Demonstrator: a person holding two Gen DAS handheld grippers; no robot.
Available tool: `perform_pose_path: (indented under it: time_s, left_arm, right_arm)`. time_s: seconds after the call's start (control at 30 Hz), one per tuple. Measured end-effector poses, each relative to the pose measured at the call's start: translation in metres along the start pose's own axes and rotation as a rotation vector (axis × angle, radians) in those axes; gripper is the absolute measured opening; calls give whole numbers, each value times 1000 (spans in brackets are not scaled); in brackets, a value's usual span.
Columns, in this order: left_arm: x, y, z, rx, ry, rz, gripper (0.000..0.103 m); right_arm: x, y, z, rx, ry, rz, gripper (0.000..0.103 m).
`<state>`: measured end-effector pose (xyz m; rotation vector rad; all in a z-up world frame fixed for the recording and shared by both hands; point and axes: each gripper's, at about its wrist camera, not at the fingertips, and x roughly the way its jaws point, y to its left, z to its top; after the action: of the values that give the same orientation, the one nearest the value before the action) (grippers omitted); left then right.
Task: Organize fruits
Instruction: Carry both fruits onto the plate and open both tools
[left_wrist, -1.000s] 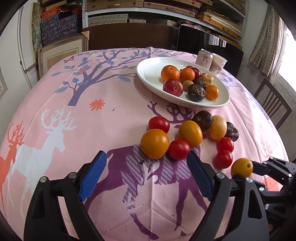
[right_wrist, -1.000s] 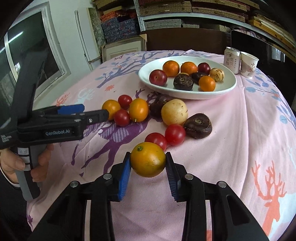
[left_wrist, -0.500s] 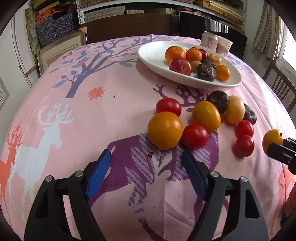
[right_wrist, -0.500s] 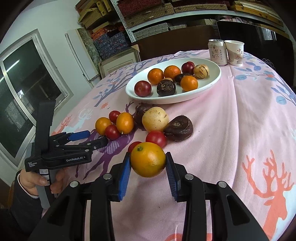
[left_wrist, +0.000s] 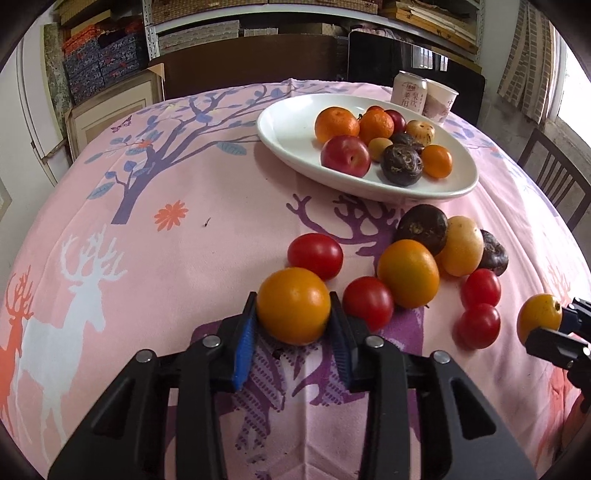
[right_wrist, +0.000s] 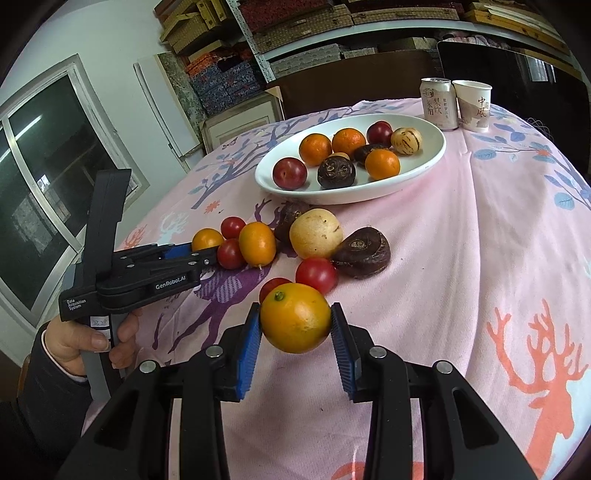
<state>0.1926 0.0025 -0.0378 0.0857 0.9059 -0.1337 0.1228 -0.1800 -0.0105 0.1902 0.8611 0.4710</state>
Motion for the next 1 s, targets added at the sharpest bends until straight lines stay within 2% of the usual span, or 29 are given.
perform_pose_path:
  time_s: [0.2,0.33,0.5,0.57,0.7,0.83,1.0]
  left_arm:
    - [-11,0,0,-29,15,-54,35]
    - [-26,-2,-1,-36,-8,-85,35]
    - [-44,-6,2,-21,-36,-77,35]
    - [-52,-7,6,-14,-50,-79,35]
    - [-64,-12,18,14,-72,-89,35]
    - [-69,-21,39,40,-96,-109,35]
    - [-51,-28,76,13,-83,-136,35]
  right_arm:
    - [0,-4,0,9,-11,-17,38]
    - [-2,-7,2,16,-46,-33,38]
    - [-16,-11,7,34,-128,-137,38]
    - [-24,-12,10,62,-140,-137,38]
    - [-38,-9,28,53,-149,-136,37]
    - [-47,-3,57,2,-196,-156,37]
    - [-27,-2,94,-22,-234,-162,37]
